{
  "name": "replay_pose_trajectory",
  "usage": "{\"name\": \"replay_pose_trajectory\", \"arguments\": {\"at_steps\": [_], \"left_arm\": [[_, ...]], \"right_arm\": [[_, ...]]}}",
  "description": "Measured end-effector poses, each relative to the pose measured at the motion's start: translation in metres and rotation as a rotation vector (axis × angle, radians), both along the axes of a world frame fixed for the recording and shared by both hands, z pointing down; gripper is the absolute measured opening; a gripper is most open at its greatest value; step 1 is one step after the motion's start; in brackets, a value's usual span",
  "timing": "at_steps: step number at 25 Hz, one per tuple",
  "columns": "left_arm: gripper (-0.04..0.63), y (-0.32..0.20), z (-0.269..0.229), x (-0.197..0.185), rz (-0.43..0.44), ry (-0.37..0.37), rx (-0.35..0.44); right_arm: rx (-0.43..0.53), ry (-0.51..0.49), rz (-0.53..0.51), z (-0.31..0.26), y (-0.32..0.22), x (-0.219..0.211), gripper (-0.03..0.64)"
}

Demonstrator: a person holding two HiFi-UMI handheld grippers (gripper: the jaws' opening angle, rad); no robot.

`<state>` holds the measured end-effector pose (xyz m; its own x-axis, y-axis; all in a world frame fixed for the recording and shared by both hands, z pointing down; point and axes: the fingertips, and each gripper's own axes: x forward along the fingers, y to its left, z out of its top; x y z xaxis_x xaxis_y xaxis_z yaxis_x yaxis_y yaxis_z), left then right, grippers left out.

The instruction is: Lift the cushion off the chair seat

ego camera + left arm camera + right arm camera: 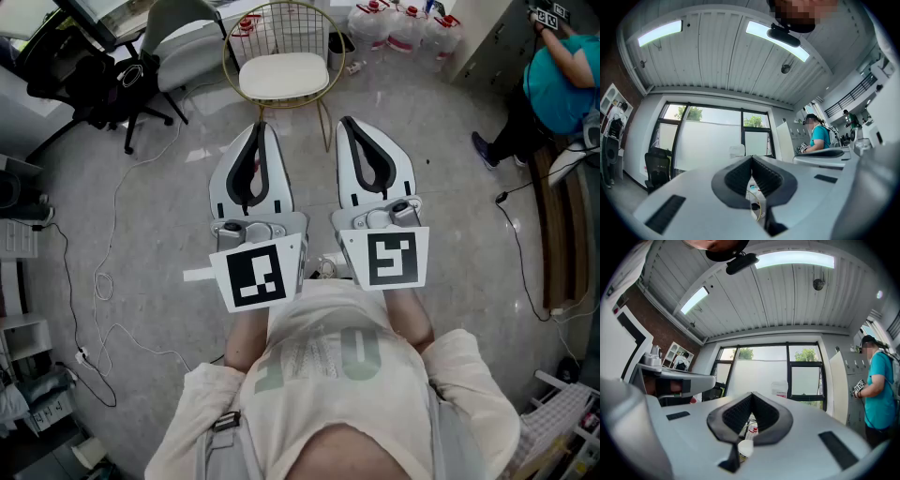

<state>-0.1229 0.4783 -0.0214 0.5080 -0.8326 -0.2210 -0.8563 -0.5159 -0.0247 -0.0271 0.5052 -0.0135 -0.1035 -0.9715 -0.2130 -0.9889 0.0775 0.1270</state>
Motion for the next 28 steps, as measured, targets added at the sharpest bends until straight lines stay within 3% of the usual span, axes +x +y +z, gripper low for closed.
{"name": "replay_pose_trajectory", "arguments": {"at_steps": [9, 13, 28], "left_arm": [[0.014, -0.016, 0.003, 0.002, -0.005, -0.019, 0.003], [0.014, -0.018, 0.008, 0.003, -0.015, -0.021, -0.002], [0.014, -0.046, 0.028, 0.006, -0.045, -0.038, -0.031]], "right_arm": [[-0.002, -0.016, 0.005, 0.003, -0.01, 0.014, 0.015], [0.041, -0.029, 0.011, 0.005, -0.009, 0.029, 0.017], [-0.027, -0.111, 0.002, 0.041, -0.031, 0.06, 0.017]]}}
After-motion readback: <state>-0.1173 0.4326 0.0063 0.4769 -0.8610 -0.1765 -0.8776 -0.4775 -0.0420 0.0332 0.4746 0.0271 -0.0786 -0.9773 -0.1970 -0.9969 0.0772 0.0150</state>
